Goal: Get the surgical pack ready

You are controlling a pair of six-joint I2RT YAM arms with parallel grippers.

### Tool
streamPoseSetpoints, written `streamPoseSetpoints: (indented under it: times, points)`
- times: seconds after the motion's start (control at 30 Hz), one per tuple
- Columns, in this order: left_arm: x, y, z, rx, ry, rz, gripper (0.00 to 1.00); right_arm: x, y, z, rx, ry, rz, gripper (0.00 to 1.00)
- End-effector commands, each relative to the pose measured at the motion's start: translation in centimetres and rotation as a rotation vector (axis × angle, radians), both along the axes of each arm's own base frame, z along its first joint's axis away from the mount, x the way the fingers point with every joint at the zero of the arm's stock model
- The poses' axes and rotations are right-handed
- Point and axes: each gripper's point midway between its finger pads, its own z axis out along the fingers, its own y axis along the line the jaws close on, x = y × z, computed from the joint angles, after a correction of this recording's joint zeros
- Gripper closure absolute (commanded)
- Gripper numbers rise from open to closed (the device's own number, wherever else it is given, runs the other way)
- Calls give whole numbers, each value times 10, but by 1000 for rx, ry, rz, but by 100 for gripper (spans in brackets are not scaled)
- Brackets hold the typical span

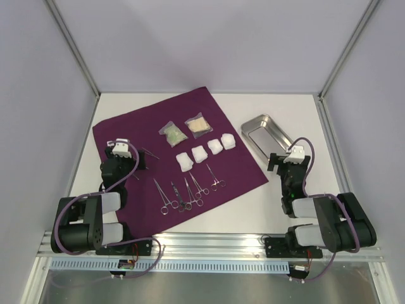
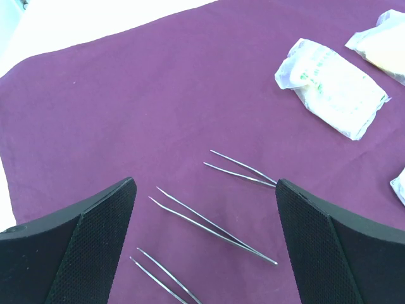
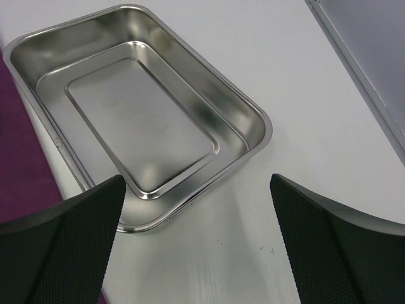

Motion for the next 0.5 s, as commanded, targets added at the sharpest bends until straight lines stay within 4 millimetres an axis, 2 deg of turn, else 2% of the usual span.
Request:
streamPoseSetpoints:
  times: [0.0, 0.07, 0.13, 0.17, 0.2, 0.27, 0.3, 0.33, 0.37, 0.4, 0.43, 0.47]
  points:
    - [7, -4, 15, 2, -50, -27, 0, 14, -4, 31, 34, -107, -35, 0]
    - [7, -4, 15, 2, -50, -27, 0, 12, -11, 34, 43, -104, -85, 0]
    - [7, -4, 15, 2, -48, -27, 0, 10, -16, 57, 58, -139, -119, 0]
    - [7, -4, 14, 7, -46, -28, 0, 10, -19, 54, 40, -58, -134, 0]
    - [8, -6, 15, 9, -46, -41, 0, 9, -20, 83, 117, -119, -162, 0]
    - [7, -10, 15, 6, -47, -59, 0, 7, -18, 107, 130, -105, -154, 0]
    - [7, -12, 21, 7, -73, -72, 0, 1, -12, 125, 168, -141, -122, 0]
    - [6, -14, 18, 21, -62, -93, 0, 0, -9, 142, 206, -191, -104, 0]
    - [10, -16, 41, 32, -104, -104, 0, -3, -3, 150, 235, -203, -78, 0]
    - [1, -17, 22, 14, 40, -110, 0, -8, 2, 175, 263, -261, -38, 0]
    - [2, -15, 50, 35, 13, -104, 0, -9, 20, 186, 294, -272, 60, 0]
    - [14, -11, 92, 64, -31, -98, 0, -11, 28, 189, 311, -257, 104, 0]
